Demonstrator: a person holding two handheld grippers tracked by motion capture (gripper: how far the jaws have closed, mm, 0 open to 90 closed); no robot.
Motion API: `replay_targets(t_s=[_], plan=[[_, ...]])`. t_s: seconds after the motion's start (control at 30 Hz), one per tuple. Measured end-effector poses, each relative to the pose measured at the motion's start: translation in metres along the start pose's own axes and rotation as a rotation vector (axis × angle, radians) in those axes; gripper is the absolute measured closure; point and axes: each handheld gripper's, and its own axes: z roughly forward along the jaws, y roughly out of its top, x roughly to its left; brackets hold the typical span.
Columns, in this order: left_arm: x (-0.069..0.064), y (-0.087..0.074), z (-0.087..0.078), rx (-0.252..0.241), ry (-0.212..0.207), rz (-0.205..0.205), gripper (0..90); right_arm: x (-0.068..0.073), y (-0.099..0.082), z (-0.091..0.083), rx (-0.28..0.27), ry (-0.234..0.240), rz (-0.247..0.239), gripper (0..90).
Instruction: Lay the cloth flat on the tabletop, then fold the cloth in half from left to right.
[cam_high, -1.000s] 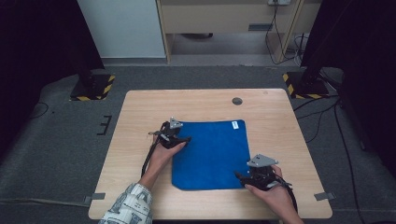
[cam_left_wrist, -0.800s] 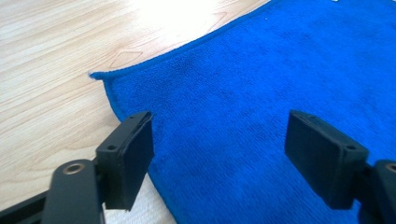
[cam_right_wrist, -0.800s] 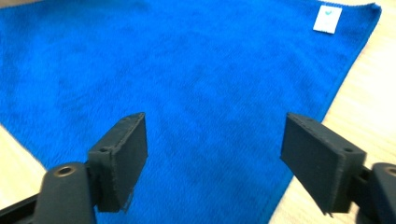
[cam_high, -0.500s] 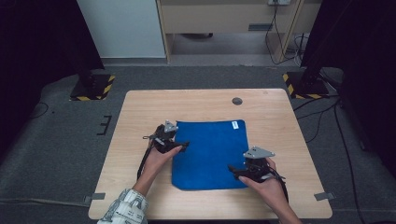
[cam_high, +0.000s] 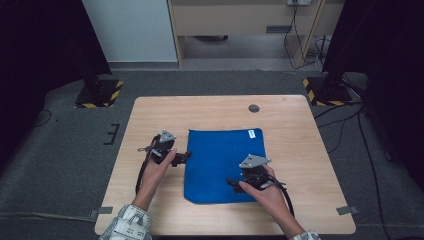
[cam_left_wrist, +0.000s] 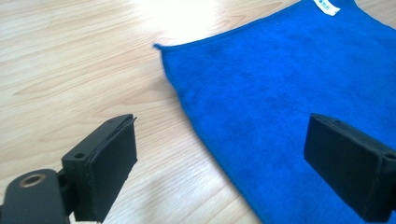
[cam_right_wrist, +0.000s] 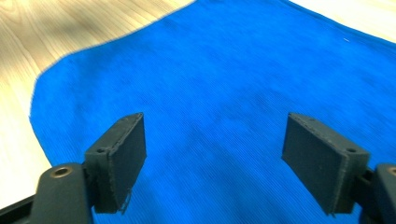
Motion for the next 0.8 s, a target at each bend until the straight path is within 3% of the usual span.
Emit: replay_targets(t_s=[0.23,0.47,0.7,0.8], plan=[[0.014,-0.006,-0.009,-0.013,0.023,-0.042,9.0,0.024,0.019,0.023,-0.006,0.052,-0.036,22.9],[0.018,-0.007,-0.011,-0.01,0.045,-0.055,9.6,0.042,0.028,0.041,0.025,0.101,-0.058,24.9],[0.02,-0.007,-0.012,-0.013,0.059,-0.052,10.2,0.058,0.035,0.05,0.026,0.152,-0.041,23.2],[0.02,-0.006,-0.014,-0.018,0.065,-0.049,10.2,0.065,0.036,0.052,0.039,0.167,-0.057,28.4]])
